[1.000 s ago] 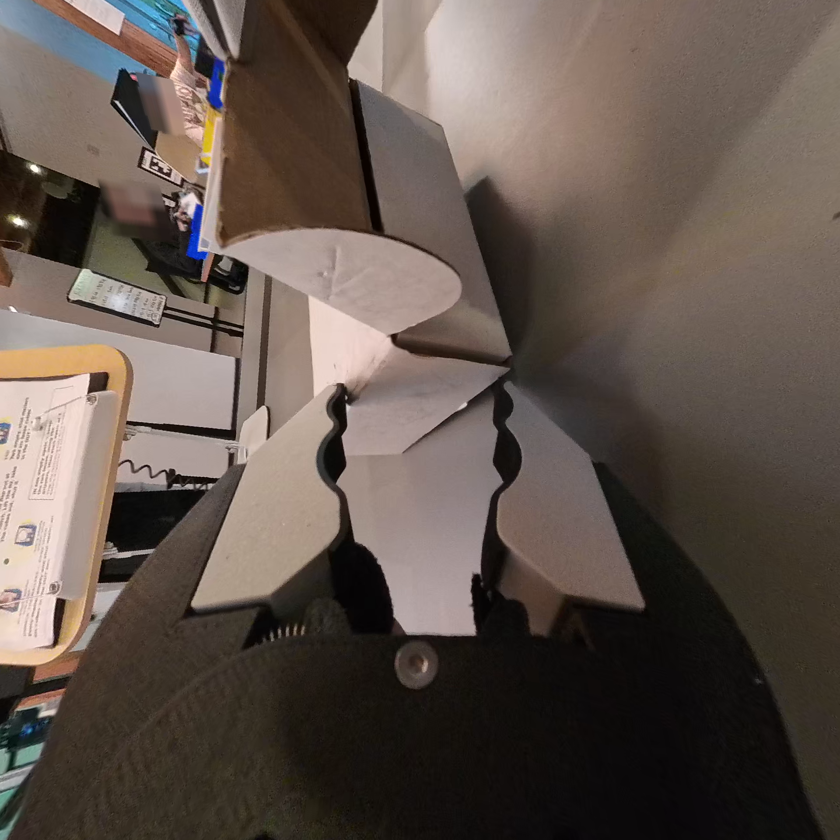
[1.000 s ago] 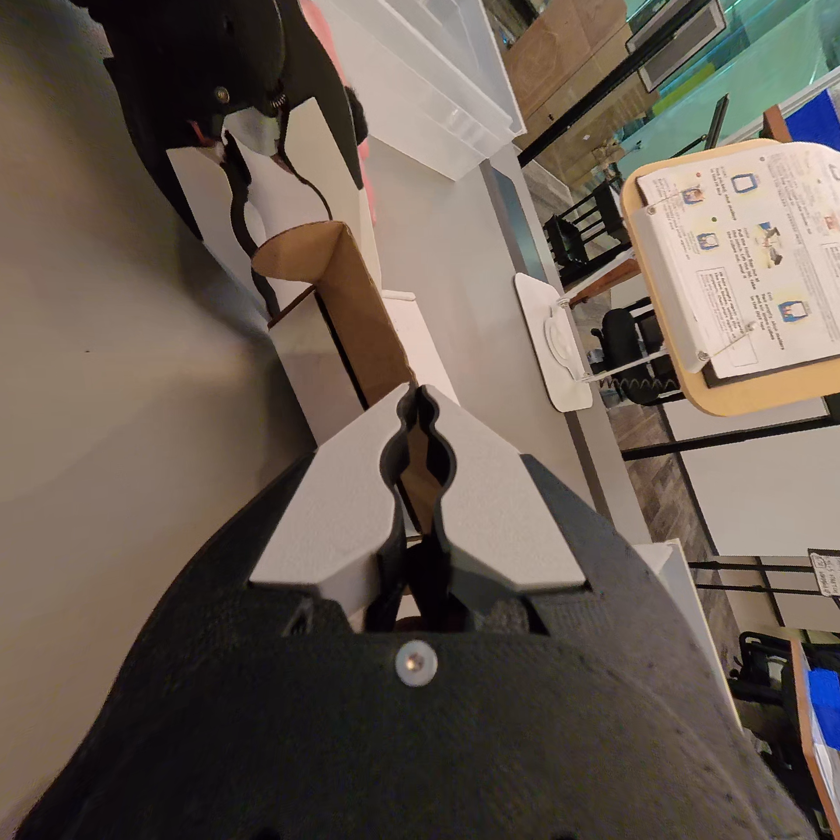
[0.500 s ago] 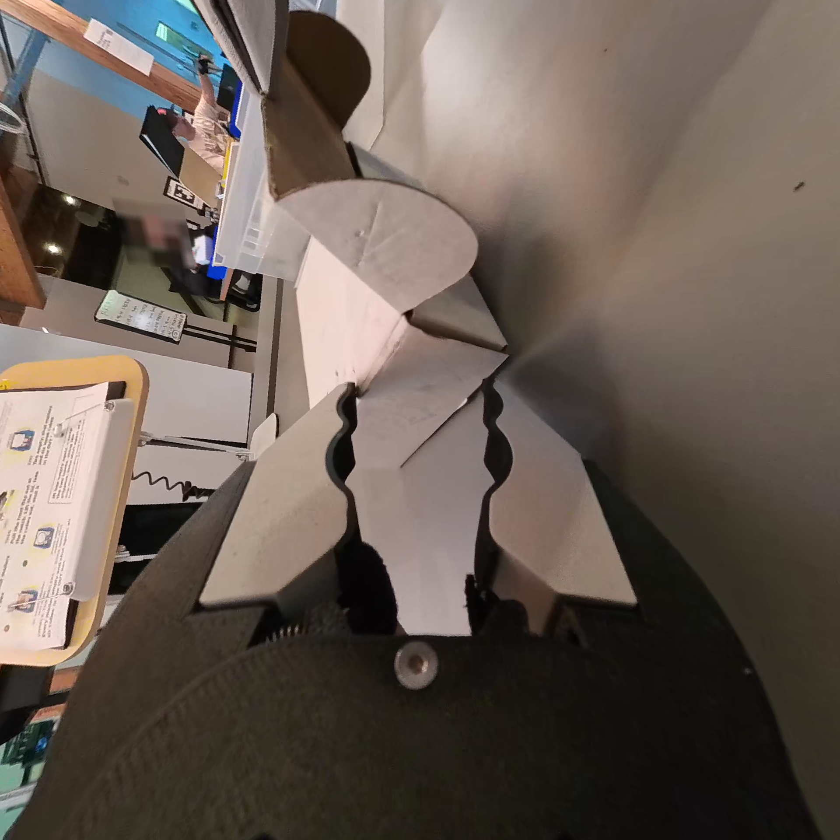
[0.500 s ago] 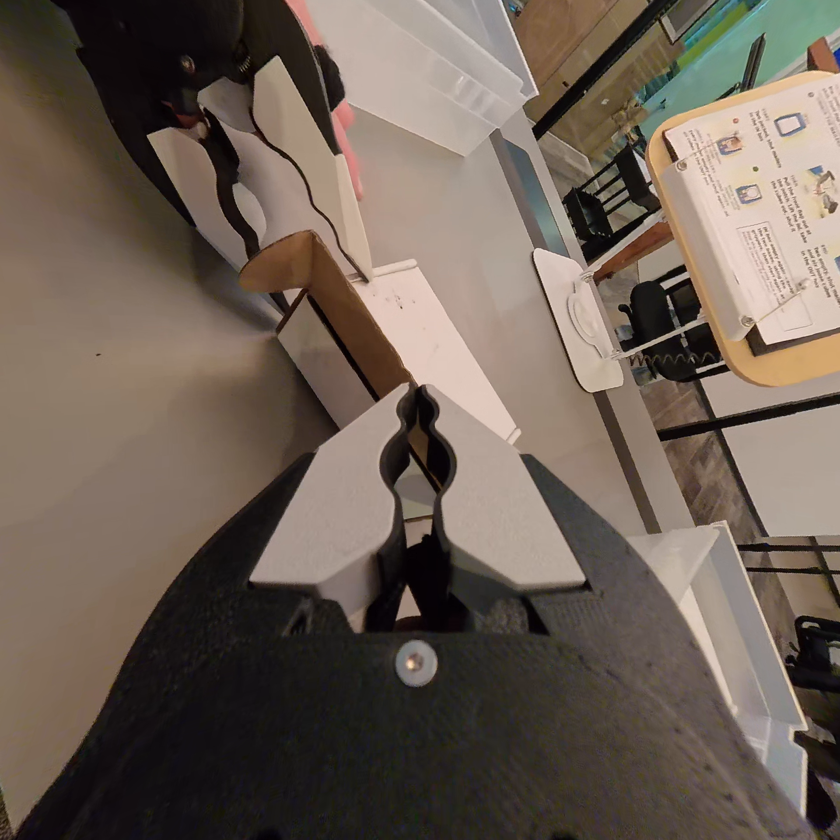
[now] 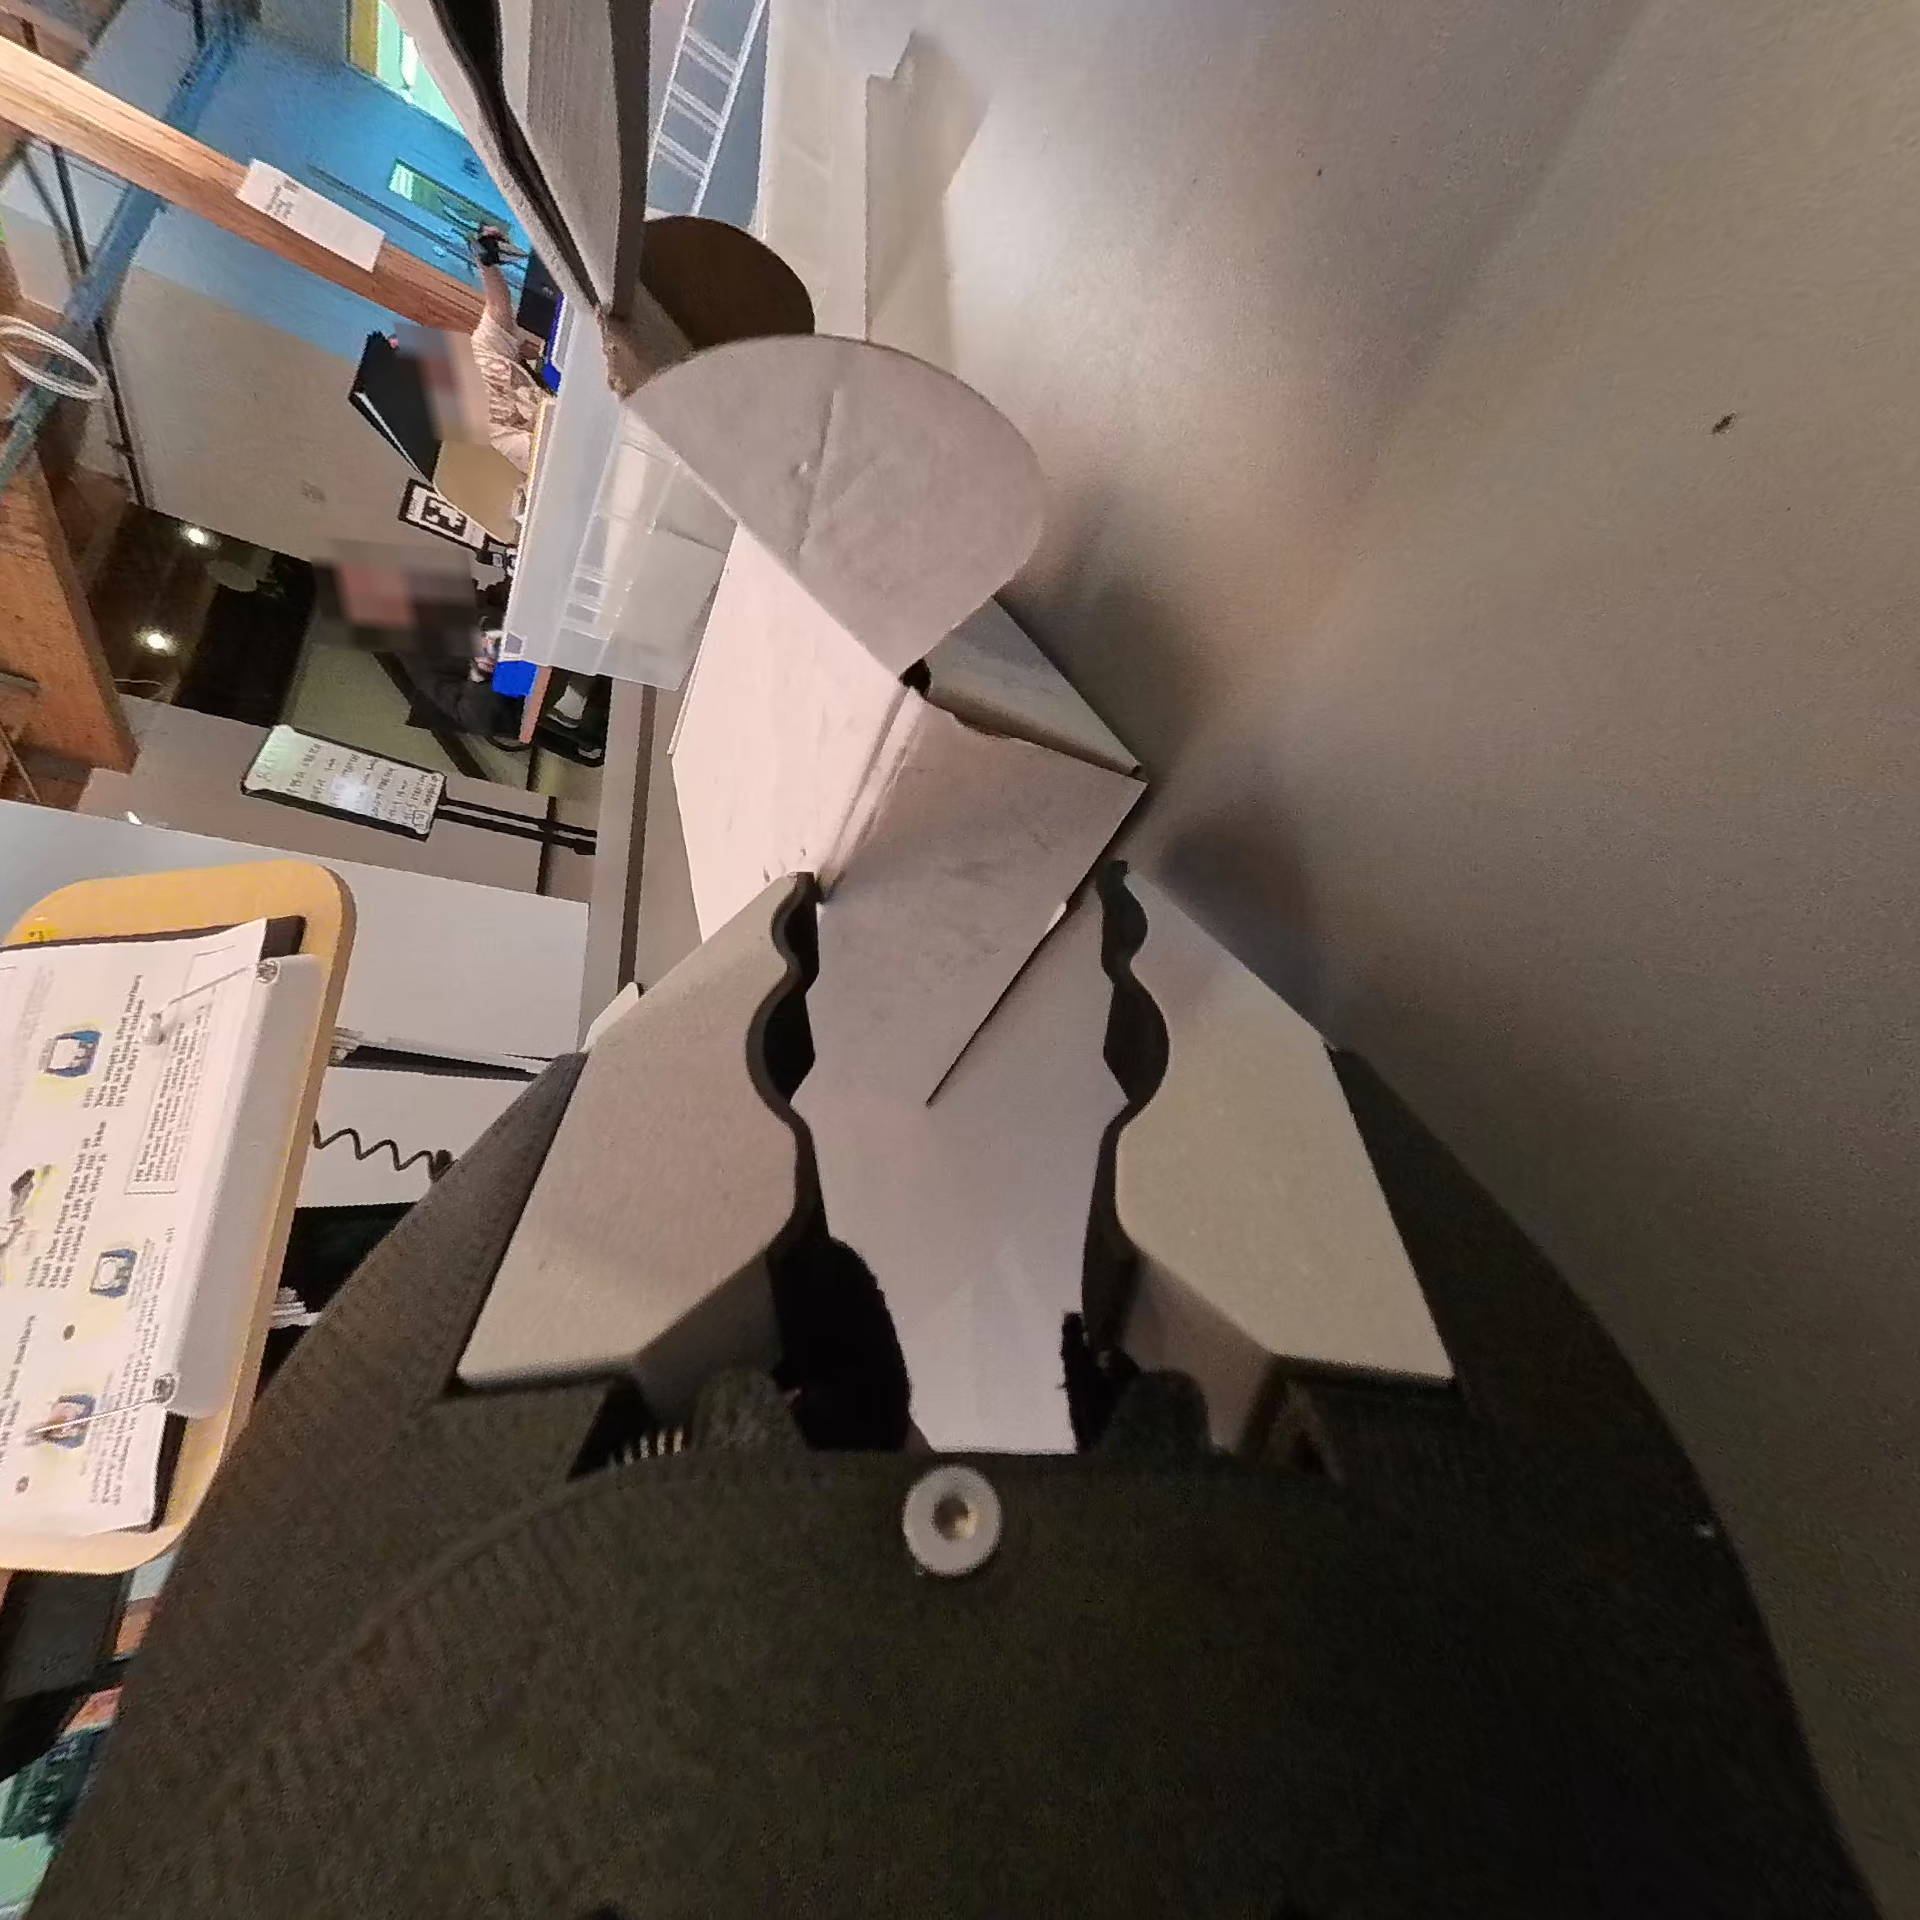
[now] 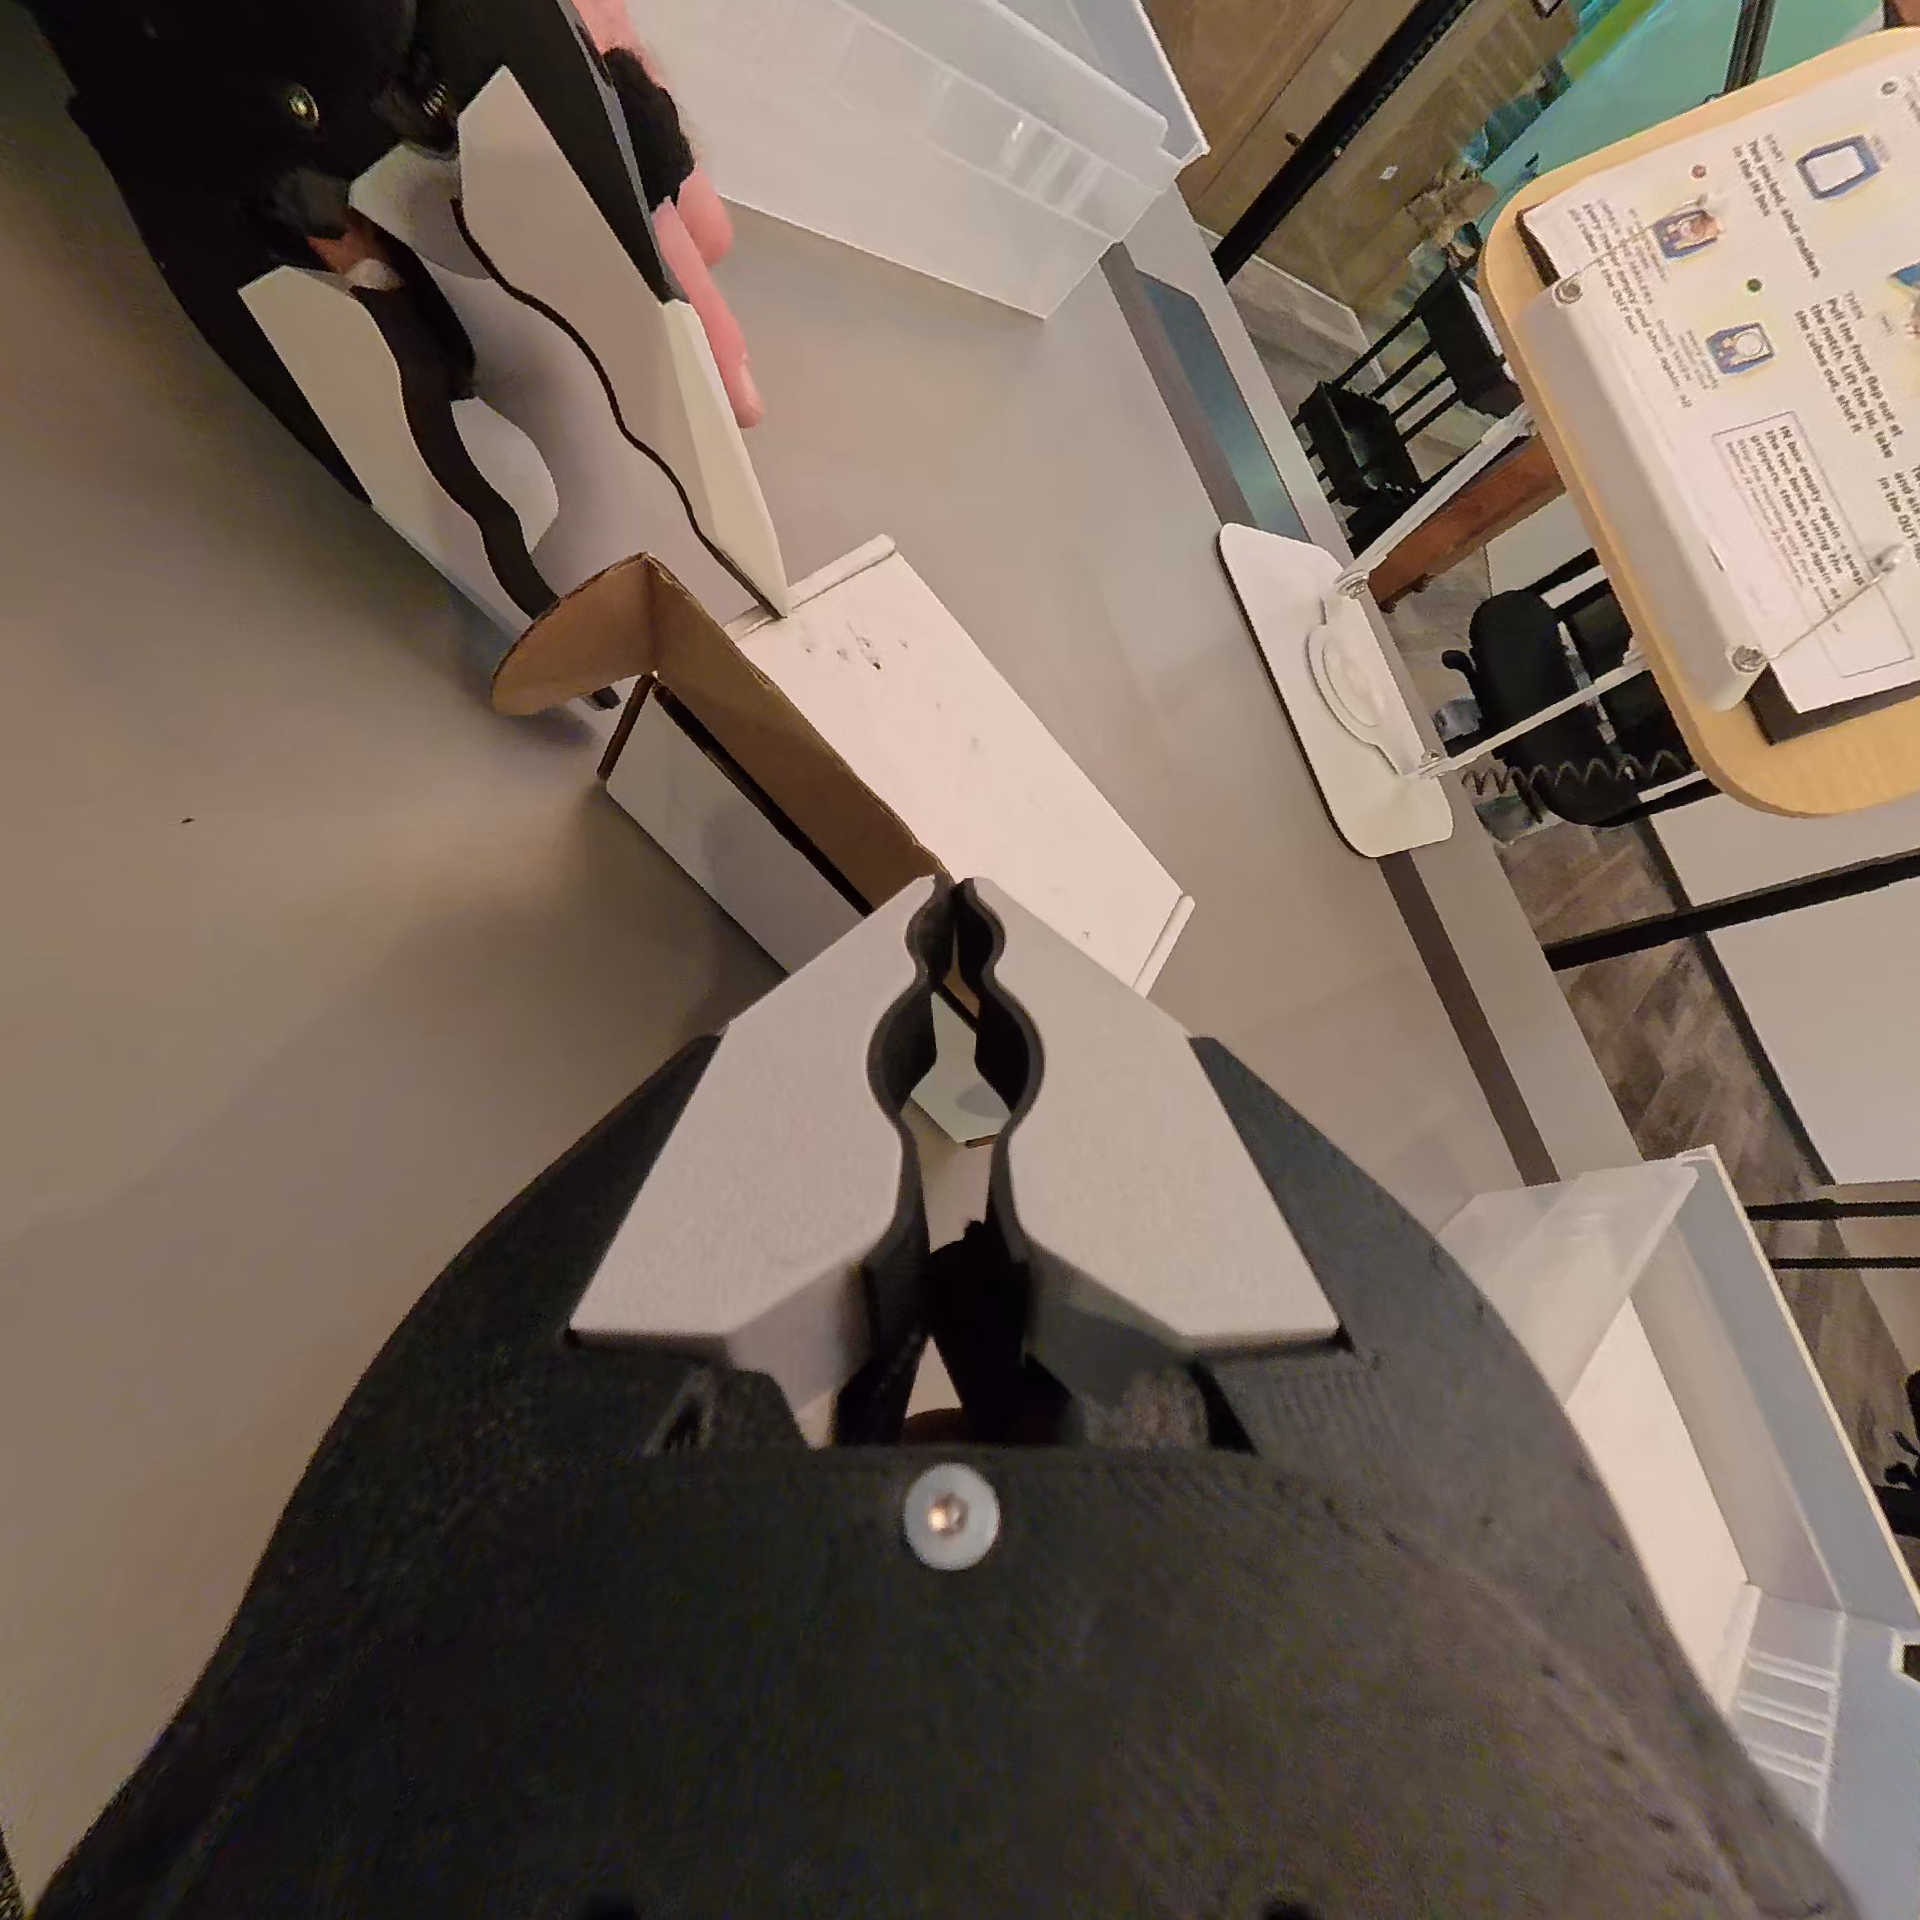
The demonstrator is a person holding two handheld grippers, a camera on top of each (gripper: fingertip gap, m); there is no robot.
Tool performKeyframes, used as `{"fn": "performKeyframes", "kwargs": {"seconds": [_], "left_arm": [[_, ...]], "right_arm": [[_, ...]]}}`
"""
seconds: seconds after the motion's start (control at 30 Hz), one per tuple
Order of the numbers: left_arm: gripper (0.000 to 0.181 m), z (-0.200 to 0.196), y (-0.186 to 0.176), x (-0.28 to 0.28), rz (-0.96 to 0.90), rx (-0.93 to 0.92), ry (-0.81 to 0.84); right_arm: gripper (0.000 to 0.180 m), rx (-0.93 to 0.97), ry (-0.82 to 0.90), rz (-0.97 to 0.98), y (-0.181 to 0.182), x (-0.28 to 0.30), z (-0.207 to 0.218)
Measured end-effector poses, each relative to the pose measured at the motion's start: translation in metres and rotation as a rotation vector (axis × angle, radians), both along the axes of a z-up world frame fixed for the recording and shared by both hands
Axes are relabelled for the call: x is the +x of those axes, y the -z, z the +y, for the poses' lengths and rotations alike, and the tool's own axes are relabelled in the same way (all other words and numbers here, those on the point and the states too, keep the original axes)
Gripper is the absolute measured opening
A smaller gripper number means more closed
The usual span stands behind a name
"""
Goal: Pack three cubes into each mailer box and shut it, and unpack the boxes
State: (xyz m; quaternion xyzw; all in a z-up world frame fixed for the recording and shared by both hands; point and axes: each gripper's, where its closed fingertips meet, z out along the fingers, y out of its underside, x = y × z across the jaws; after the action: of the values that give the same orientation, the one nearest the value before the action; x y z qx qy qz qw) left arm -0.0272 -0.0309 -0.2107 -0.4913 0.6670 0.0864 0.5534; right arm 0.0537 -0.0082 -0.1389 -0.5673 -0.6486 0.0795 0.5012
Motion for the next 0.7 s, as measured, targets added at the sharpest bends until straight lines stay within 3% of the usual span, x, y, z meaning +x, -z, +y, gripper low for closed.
{"fn": "performKeyframes", "kwargs": {"seconds": [0.7], "left_arm": [[0.047, 0.000, -0.003, 0.001, 0.020, 0.045, 0.023]], "right_arm": [[0.000, -0.090, 0.066, 0.010, -0.004, -0.007, 0.031]]}}
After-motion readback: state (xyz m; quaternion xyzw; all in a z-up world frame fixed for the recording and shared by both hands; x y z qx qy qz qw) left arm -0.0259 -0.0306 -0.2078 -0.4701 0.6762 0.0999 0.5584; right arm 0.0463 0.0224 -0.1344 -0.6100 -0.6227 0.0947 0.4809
